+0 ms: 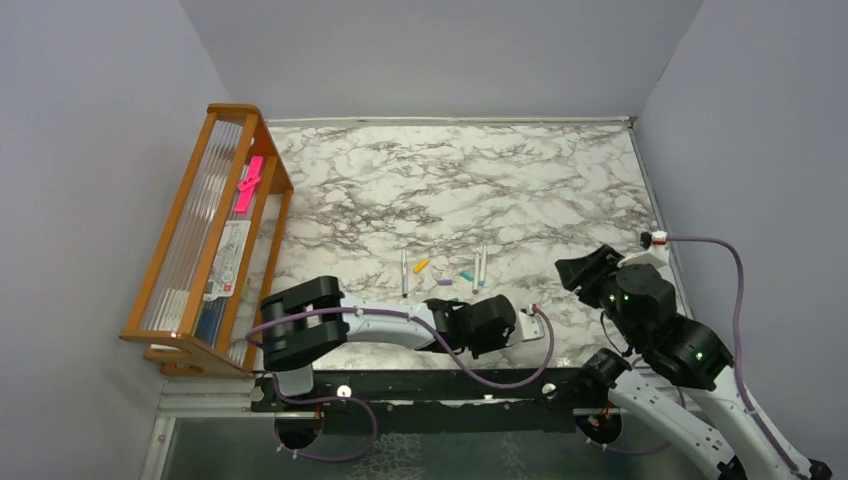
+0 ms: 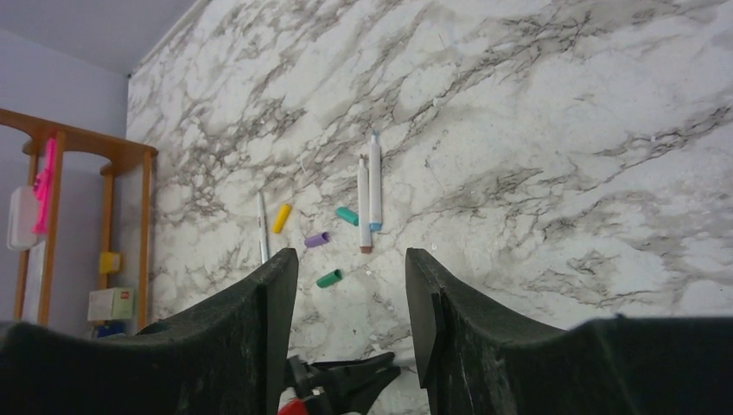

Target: Insert the pens into the pen caps

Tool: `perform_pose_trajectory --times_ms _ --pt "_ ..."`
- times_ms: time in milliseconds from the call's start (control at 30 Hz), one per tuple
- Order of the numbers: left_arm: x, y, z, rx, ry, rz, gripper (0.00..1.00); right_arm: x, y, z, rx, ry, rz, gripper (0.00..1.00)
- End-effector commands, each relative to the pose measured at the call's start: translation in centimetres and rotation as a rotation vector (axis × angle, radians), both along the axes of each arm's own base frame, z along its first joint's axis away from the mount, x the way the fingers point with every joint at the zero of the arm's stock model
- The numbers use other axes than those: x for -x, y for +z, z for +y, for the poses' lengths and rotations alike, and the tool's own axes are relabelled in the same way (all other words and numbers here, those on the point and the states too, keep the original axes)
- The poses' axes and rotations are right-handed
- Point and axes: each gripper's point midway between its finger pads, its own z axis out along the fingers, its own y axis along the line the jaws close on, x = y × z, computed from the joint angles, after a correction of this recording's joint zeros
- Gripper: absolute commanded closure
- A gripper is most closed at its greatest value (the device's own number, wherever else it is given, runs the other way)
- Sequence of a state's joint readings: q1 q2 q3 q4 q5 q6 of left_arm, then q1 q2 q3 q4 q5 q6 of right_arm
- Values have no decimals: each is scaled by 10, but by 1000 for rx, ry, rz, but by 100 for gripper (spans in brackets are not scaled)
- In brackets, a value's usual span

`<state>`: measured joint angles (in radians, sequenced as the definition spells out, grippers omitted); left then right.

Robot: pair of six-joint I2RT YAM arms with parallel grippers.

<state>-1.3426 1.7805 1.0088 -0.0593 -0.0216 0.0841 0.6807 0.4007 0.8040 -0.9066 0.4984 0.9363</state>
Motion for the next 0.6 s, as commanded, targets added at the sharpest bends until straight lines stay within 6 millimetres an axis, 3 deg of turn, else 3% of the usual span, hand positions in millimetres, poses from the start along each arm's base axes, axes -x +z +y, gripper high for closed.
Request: perform_pose_trajectory --times_ms 0,167,267,433,567 --pt "-31 77 -13 249 185 -85 100 -7 -7 30 -49 99 2 51" --pt "-42 128 -9 463 293 -109 100 -16 -10 50 -49 176 -24 50" --pt "-49 157 -1 608 388 -87 100 -17 -6 68 -78 257 -47 42" --pt "-55 182 -1 709 468 -44 100 -18 13 92 -158 369 -159 38" --pt "-58 191 -3 750 508 -17 100 -21 10 97 -141 381 -141 38"
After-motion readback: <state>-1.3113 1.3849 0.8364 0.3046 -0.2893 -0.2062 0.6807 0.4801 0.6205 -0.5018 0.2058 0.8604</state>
